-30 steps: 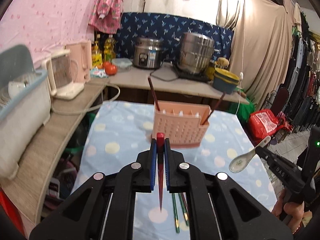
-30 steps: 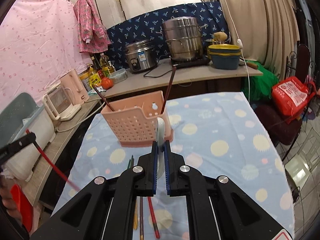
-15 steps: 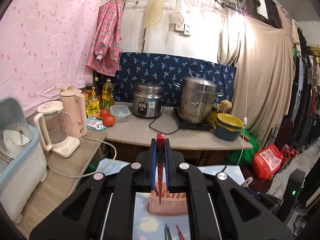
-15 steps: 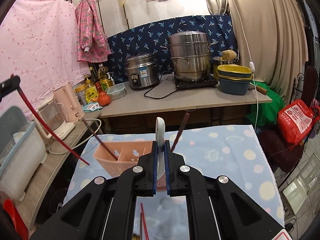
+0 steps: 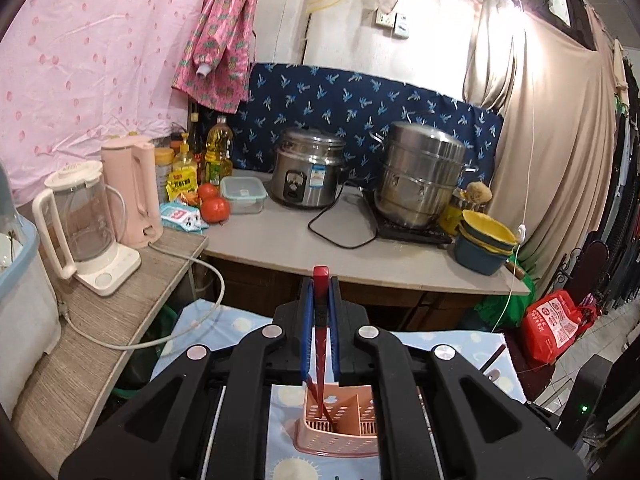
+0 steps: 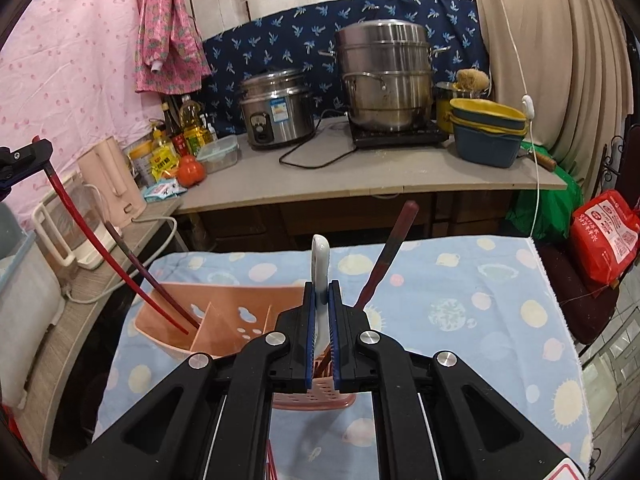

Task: Organize utensils
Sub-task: 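Release the chopstick into the holder with the left tool while the right tool releases the spoon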

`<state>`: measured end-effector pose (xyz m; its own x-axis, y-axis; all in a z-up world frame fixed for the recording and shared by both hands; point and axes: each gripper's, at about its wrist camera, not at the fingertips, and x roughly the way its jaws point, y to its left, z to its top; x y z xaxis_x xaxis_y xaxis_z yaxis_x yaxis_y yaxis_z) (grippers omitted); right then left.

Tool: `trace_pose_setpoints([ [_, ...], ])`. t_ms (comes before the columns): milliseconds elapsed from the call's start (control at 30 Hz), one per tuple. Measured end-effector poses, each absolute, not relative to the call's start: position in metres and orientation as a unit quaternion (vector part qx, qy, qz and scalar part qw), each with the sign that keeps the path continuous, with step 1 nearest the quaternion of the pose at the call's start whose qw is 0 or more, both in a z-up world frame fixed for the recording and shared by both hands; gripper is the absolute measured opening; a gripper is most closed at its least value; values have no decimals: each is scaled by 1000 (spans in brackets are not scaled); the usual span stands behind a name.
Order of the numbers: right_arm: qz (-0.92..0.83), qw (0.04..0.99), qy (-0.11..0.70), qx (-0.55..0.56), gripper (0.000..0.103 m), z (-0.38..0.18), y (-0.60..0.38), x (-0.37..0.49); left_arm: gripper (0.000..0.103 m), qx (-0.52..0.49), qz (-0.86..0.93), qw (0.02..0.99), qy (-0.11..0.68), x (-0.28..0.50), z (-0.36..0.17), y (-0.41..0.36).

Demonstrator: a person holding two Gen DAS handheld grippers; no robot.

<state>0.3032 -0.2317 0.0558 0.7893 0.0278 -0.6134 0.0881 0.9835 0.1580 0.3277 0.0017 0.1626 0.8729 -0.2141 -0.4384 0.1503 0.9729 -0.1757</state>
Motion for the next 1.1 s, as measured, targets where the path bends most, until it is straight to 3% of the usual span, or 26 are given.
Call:
trace_pose_setpoints([
  [100, -14, 939, 330, 92, 8, 47, -229, 305, 7, -63, -96, 964, 242, 329, 149, 0],
  [167, -16, 940, 326, 94, 14, 46, -229, 302, 19, -59, -93, 964, 243, 326, 146, -1],
  [233, -17, 942, 321, 95, 25, 48, -229, 298, 45, -61, -87, 965, 240, 322, 145, 2],
  [267, -18, 943, 317, 95, 25, 50, -228, 294, 46, -63, -84, 966, 237, 319, 146, 4],
  [667, -18, 949, 301, 88, 29, 65, -229, 223, 47, -51, -89, 962, 253, 252, 134, 16],
  [1100, -26, 920, 381, 85, 30, -6, -230, 112, 47, -44, -99, 921, 375, 158, 7, 25],
])
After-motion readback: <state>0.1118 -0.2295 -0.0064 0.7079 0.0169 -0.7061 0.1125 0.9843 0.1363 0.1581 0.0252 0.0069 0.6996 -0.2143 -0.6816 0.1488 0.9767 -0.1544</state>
